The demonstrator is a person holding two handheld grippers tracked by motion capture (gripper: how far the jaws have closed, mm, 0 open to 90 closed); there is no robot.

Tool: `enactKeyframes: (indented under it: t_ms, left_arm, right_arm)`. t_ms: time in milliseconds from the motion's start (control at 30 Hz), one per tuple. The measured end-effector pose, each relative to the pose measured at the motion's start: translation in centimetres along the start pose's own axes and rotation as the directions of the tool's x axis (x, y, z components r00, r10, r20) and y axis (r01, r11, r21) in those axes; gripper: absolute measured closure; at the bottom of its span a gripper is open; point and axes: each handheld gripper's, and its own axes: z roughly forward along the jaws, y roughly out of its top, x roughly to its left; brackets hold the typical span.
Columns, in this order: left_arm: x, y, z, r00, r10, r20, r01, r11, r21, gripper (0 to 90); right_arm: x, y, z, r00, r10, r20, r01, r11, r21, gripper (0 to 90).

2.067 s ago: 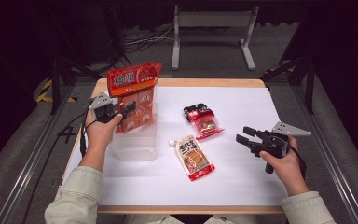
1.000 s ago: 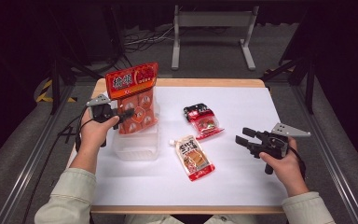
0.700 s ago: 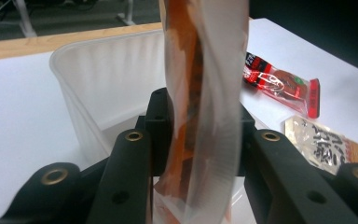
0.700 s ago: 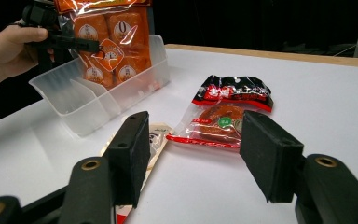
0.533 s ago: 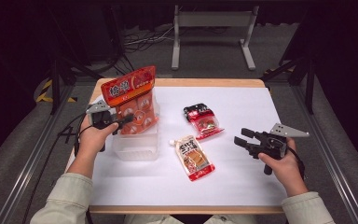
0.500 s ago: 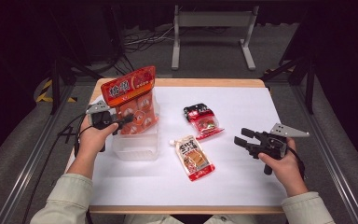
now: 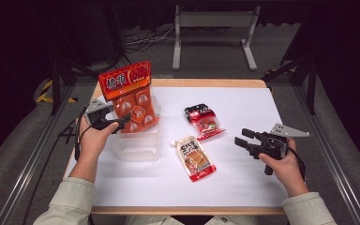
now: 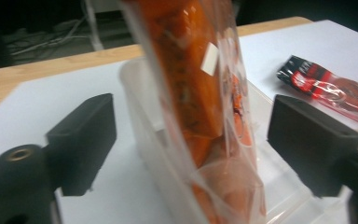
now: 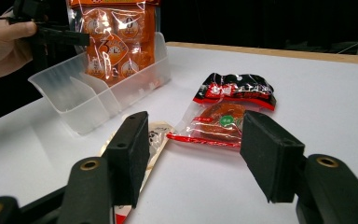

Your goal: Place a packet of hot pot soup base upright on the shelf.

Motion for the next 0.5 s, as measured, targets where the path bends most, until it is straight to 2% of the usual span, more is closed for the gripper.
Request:
enactKeyframes:
  t_ms: [267, 333, 367, 400, 433, 500]
  left_arm:
    - [-0.3, 0.4, -2.6, 0.9999, -0.010, 0.014, 0.011, 0.9993, -0.037, 12.3]
    - [-0.7, 0.5, -3.4, 0.9990, -0.004, 0.044, 0.006, 0.9989, -0.047, 11.5]
    - [-0.7, 0.5, -3.4, 0.9990, -0.004, 0.044, 0.006, 0.9989, -0.047, 11.1]
    - [-1.0, 0.3, -4.2, 0.9963, 0.008, 0.086, -0.005, 0.9994, -0.035, 10.6]
    - [-1.2, 0.1, -4.8, 0.9952, 0.021, 0.096, -0.018, 0.9992, -0.036, 10.2]
    - [-1.4, 0.0, -5.2, 0.9946, 0.023, 0.101, -0.019, 0.9990, -0.041, 9.3]
  right_arm:
    - [-0.2, 0.1, 0.1, 0.9999, -0.011, 0.012, 0.011, 1.000, -0.012, 42.3]
    - [-0.2, 0.2, 0.1, 0.9999, -0.011, 0.013, 0.011, 1.000, -0.008, 42.6]
    - [-0.2, 0.2, 0.1, 0.9999, -0.010, 0.012, 0.010, 1.000, -0.007, 43.2]
    - [-0.2, 0.3, 0.1, 0.9999, -0.004, 0.013, 0.004, 1.000, 0.006, 44.4]
    - [-0.1, 0.3, 0.1, 0.9999, -0.003, 0.012, 0.003, 1.000, 0.010, 44.8]
    - [-0.1, 0.3, 0.2, 0.9996, -0.020, 0.018, 0.020, 1.000, 0.012, 44.1]
